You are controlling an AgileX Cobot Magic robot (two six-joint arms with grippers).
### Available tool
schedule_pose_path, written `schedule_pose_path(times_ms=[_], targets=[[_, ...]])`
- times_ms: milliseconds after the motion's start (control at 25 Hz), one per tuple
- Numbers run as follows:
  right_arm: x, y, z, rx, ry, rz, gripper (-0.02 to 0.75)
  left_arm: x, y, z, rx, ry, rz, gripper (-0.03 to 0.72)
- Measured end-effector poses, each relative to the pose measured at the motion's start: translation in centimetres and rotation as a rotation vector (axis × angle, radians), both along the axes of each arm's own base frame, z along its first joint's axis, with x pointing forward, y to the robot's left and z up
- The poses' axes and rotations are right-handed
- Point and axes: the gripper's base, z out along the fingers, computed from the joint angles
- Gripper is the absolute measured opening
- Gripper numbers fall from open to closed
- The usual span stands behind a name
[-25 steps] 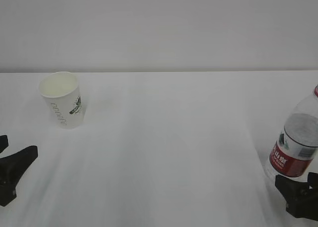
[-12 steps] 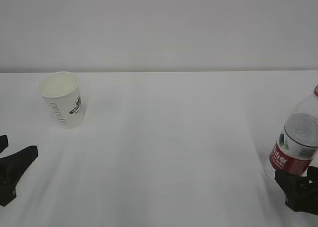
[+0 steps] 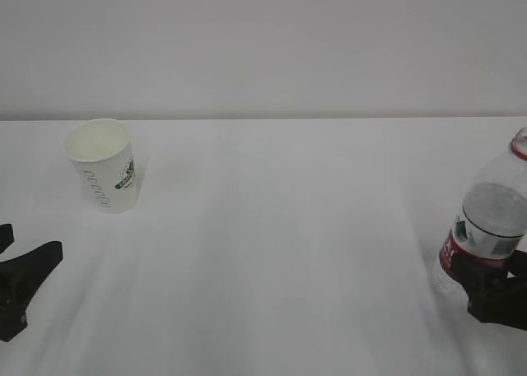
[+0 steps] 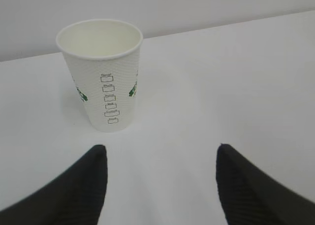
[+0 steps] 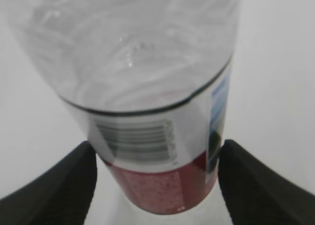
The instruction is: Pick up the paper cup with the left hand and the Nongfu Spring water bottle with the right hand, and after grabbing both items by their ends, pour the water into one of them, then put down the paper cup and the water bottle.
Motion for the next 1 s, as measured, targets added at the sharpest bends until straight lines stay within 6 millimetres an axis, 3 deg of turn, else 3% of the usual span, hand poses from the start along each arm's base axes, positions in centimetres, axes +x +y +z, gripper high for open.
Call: schedule_pose_path(times_ms=[400,720,1000], targets=[[1.1,0.1,0.3,0.003,-0.035,0.002,0.572,0.0,0.0,0.0,0.0,-0.002,0.0,0.507],[1.1,0.1,0.4,0.003,-0.038,0.004,0.631,0.0,0.0,0.0,0.0,0.0,0.0,0.507],[2.7,0.3,1.0,-0.024,-0.099,0.019,0.634,0.0,0.0,0.0,-0.001,-0.002,0.0,0.507]])
